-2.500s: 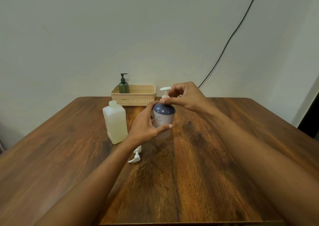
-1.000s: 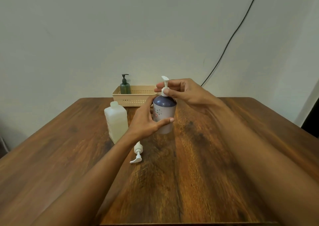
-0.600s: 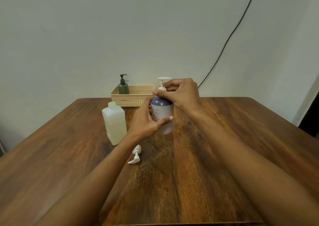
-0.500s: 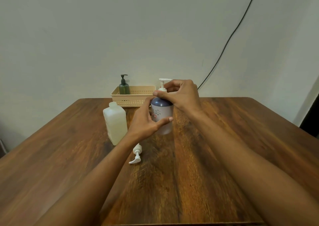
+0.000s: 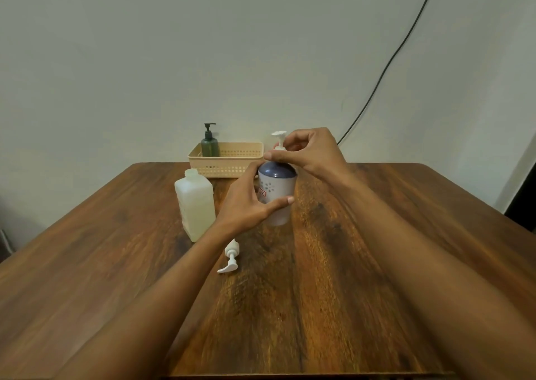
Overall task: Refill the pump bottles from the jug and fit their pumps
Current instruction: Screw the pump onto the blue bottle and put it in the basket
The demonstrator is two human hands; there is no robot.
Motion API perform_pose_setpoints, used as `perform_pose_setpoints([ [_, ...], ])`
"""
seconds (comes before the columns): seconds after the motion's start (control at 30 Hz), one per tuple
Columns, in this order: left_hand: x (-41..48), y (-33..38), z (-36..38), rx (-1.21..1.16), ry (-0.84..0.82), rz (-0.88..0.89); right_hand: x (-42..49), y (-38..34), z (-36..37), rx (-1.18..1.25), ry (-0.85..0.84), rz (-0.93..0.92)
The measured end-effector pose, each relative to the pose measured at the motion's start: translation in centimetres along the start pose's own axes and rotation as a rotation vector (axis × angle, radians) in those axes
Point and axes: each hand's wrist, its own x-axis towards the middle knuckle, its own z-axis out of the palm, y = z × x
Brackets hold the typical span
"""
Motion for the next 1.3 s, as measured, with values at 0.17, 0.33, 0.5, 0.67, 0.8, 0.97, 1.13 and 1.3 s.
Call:
perform_pose_setpoints([
  [0.17,0.0,0.5,0.3,0.004,-0.004,0.02,-0.3,0.5,1.3,-0.036,0.068,-0.016],
  [0.33,0.1,0.7,-0.1,-0.004,0.003,0.021,0.0,0.6,-1.2,0.245,-0.284,0.073],
  [0.5,0.1,0.6,0.0,-0.02,0.007,0.024,0.4,1.0,-1.8,0.291,-0.281,0.045],
  [0.67,-0.1,0.4,0.5,0.003,-0.021,0.03,-0.1,0.7,-0.1,0.143,-0.045,0.062],
  [0.8,-0.5,0.4,0.7,-0.021,-0.026,0.034,-0.7,1.1,0.2,0.198,-0.112,0.1],
  [0.97,-0.4,0.4,0.6,-0.03,-0.009,0.031,-1.1,1.2,-1.5,0.402,-0.378,0.114],
  [1.13,-0.3,0.6,0.6,-0.043,-0.007,0.046,-0.9,1.3,-1.7,0.397,-0.291,0.079],
  [1.3,-0.6,1.3,0.9,-0.034,-0.029,0.051,-1.1,1.3,-0.2,0.268,-0.079,0.032],
])
